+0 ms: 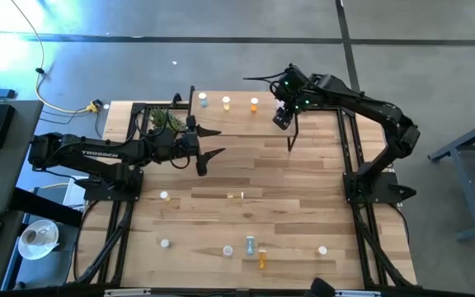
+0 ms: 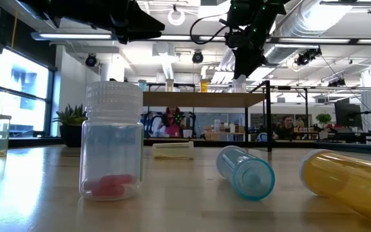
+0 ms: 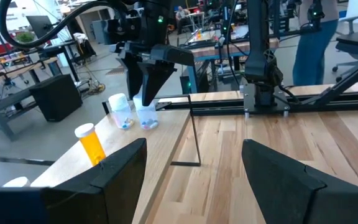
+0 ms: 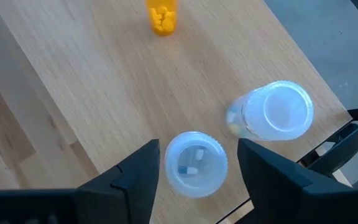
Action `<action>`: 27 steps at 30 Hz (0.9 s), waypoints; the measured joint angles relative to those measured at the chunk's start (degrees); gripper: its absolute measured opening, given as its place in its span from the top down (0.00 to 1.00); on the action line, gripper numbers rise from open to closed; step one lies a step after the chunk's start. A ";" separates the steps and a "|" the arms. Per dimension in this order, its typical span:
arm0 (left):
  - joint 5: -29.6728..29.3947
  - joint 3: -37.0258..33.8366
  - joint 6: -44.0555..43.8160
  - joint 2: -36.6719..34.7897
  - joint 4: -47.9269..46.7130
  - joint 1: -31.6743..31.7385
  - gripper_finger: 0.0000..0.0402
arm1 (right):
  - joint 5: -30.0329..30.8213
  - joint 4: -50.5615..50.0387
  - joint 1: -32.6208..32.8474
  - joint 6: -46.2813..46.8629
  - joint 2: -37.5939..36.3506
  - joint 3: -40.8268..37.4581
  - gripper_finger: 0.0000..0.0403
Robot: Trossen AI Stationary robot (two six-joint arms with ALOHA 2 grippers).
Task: Pick and place medicine bottles onto shelf by color
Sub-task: Put the left yellow pill bottle on the shelf aligned with the yellow pill bottle
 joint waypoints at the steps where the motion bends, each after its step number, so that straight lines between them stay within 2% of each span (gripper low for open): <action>1: 0.00 0.00 0.00 0.00 0.00 0.00 0.37 | 0.00 -0.07 0.00 0.00 0.00 0.04 0.49; 8: 0.00 0.00 -1.48 -1.79 -1.50 -0.01 0.37 | -0.02 -4.44 0.02 1.27 0.00 4.73 0.49; 18: 0.30 0.00 -11.75 -8.89 -19.57 -0.49 0.37 | -0.46 -6.27 5.36 -2.45 -0.11 8.59 0.49; 27: 0.24 0.00 -18.91 -14.28 -33.59 -4.86 0.37 | -0.02 -7.36 13.61 -1.97 -0.26 8.57 0.49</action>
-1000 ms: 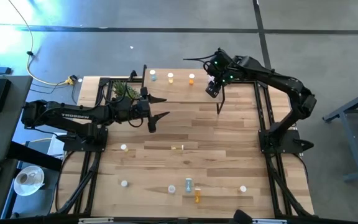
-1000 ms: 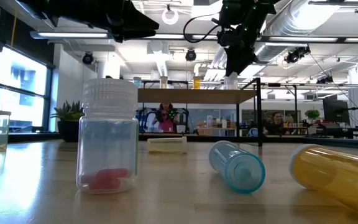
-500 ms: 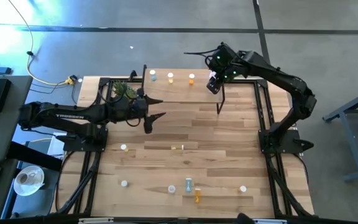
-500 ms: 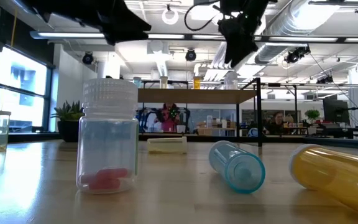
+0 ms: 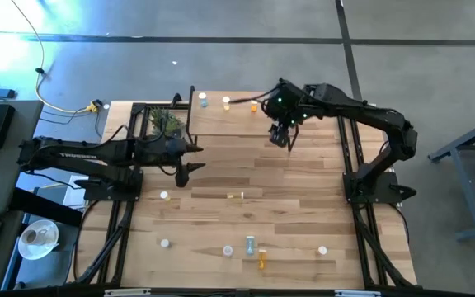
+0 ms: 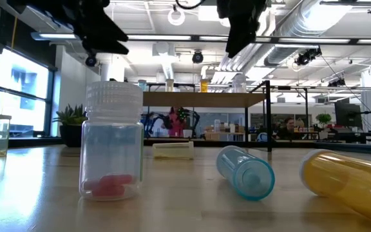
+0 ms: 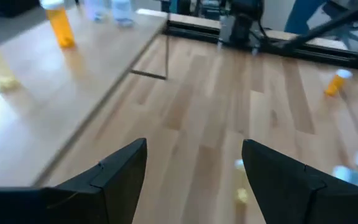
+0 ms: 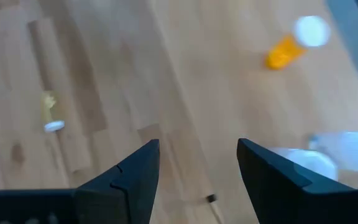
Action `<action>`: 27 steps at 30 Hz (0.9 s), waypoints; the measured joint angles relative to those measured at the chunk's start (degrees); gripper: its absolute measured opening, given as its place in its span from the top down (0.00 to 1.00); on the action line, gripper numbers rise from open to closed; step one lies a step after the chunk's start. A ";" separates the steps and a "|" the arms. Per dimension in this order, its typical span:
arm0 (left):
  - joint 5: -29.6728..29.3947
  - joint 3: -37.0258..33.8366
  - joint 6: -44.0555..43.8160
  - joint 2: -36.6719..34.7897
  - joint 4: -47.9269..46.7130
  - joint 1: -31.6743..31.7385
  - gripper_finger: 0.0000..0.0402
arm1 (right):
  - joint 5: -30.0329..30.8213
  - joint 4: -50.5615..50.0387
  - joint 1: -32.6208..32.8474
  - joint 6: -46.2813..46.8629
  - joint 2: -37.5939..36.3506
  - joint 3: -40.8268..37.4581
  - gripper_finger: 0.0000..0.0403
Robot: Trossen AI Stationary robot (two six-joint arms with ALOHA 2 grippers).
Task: Pick and place medicine bottles onto shelf by color
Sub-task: Put the left yellow pill bottle on the shelf aligned with the yellow pill bottle
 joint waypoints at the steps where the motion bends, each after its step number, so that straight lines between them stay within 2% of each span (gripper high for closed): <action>1: 0.02 0.00 -0.61 -0.27 -1.26 -0.76 0.37 | 0.02 -0.43 0.82 0.33 0.00 -0.01 0.49; 5: 0.04 0.00 -3.24 -0.91 -7.04 -3.62 0.37 | 1.21 -0.66 4.19 2.86 -0.11 -1.26 0.49; 8: 0.11 0.00 -5.52 -1.36 -11.90 -5.13 0.37 | 4.52 -0.28 7.15 5.42 -0.07 -3.06 0.49; 14: 0.12 0.00 -10.31 -1.75 -20.84 -7.33 0.37 | 7.24 5.26 13.57 9.06 -0.04 -7.22 0.49; 19: 1.50 0.48 -13.31 -1.71 -29.17 -8.47 0.37 | 13.06 10.26 17.12 11.54 -0.04 -10.47 0.49; 27: 2.64 2.69 -25.46 -1.71 -40.61 -8.51 0.37 | 13.38 20.40 19.49 13.71 -0.04 -15.98 0.49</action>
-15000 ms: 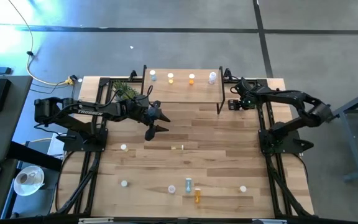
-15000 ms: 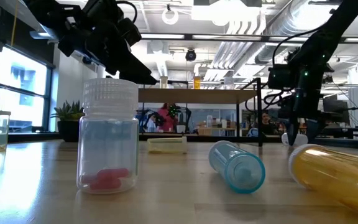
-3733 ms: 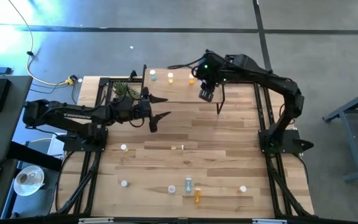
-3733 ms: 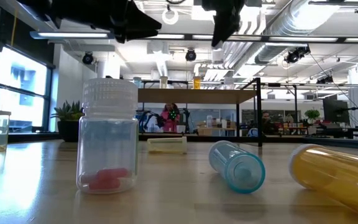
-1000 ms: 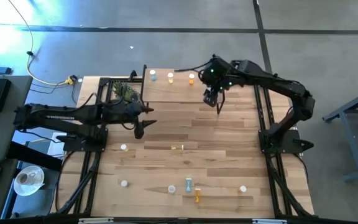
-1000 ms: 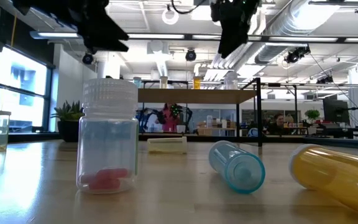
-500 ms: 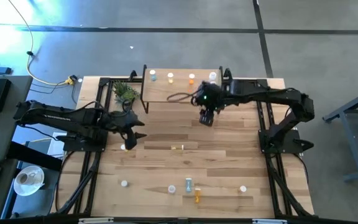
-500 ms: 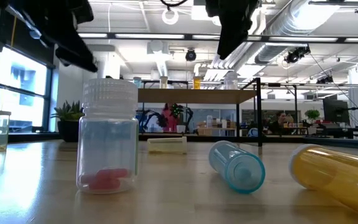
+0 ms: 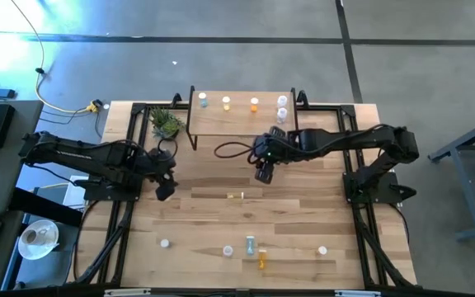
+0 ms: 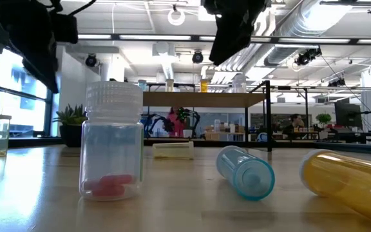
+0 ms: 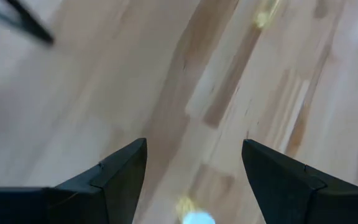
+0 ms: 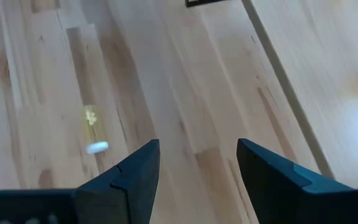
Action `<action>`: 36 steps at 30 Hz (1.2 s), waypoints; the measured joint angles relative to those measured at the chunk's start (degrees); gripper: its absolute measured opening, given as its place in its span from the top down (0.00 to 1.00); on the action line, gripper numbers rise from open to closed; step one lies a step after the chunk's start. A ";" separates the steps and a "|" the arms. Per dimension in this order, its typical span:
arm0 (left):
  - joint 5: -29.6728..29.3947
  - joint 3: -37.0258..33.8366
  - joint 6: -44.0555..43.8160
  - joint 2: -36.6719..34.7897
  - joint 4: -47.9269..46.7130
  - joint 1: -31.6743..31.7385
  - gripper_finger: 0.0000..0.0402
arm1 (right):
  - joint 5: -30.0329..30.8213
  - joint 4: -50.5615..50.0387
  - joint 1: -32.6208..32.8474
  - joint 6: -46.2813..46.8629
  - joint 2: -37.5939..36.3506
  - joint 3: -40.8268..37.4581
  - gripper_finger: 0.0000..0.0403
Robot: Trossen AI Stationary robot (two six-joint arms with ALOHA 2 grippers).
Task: Pick and place medicine bottles onto shelf by color
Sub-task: Put the left yellow pill bottle on the shelf aligned with the yellow pill bottle
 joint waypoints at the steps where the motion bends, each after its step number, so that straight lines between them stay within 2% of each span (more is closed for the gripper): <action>1: 1.15 -0.03 -1.66 0.00 -1.25 0.00 0.37 | 0.02 1.23 0.00 -0.04 0.00 -0.67 0.49; 6: 5.04 -0.09 -8.98 0.03 -5.67 -0.71 0.37 | 0.10 3.37 -0.25 1.34 0.00 -1.86 0.49; 18: 1.77 -0.13 -18.37 0.15 -8.07 -7.40 0.37 | 0.06 4.35 -0.23 1.39 0.00 -1.86 0.49; 26: 1.56 -2.38 -24.59 3.10 -8.10 -10.95 0.37 | 0.06 4.34 -0.23 1.29 0.00 -1.86 0.49; 36: 1.31 -2.56 -25.95 6.25 -7.68 -12.83 0.37 | 0.02 4.31 -0.23 1.27 0.02 -1.86 0.49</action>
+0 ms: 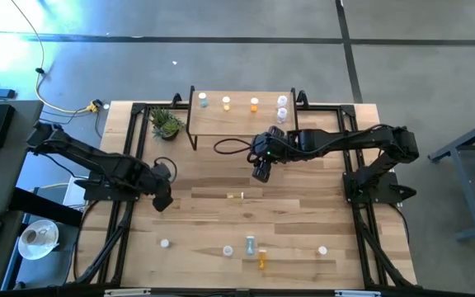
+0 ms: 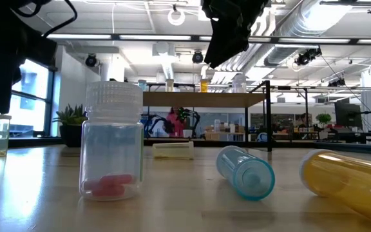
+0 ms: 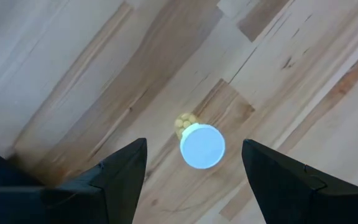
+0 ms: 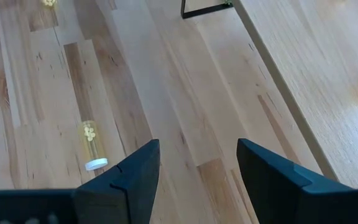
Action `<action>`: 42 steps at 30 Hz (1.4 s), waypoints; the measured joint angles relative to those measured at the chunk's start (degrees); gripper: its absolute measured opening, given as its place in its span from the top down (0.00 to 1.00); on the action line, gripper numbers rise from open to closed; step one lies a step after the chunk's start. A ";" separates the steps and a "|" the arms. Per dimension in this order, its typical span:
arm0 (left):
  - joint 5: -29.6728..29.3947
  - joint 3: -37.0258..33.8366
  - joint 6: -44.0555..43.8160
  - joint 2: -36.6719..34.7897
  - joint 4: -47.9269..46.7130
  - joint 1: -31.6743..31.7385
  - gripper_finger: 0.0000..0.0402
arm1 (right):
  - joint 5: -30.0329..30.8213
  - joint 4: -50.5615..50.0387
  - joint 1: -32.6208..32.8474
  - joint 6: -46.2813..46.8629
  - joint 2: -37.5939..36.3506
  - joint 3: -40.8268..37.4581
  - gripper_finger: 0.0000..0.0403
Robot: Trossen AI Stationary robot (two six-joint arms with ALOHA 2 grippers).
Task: Pick and place medicine bottles onto shelf by color
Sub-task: Put the left yellow pill bottle on the shelf aligned with the yellow pill bottle
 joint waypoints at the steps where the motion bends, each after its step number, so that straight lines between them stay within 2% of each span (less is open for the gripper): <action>1: -0.07 0.00 0.00 0.37 0.05 -0.19 0.37 | 0.01 -0.02 0.02 0.00 0.00 0.00 0.49; 17: -1.07 0.00 -0.53 8.75 3.32 -1.86 0.37 | 0.00 0.15 0.02 -0.02 0.00 0.00 0.49; 24: -0.99 0.00 -0.81 10.35 3.30 -1.86 0.39 | 0.00 0.16 0.02 -0.02 0.00 0.00 0.49; 37: -0.01 0.00 0.72 10.40 3.21 -1.72 0.69 | 0.00 0.22 0.02 -0.04 0.00 0.00 0.49; 42: 1.19 0.15 2.42 10.39 3.09 -0.23 0.75 | -0.03 0.22 0.02 -0.02 0.00 0.00 0.49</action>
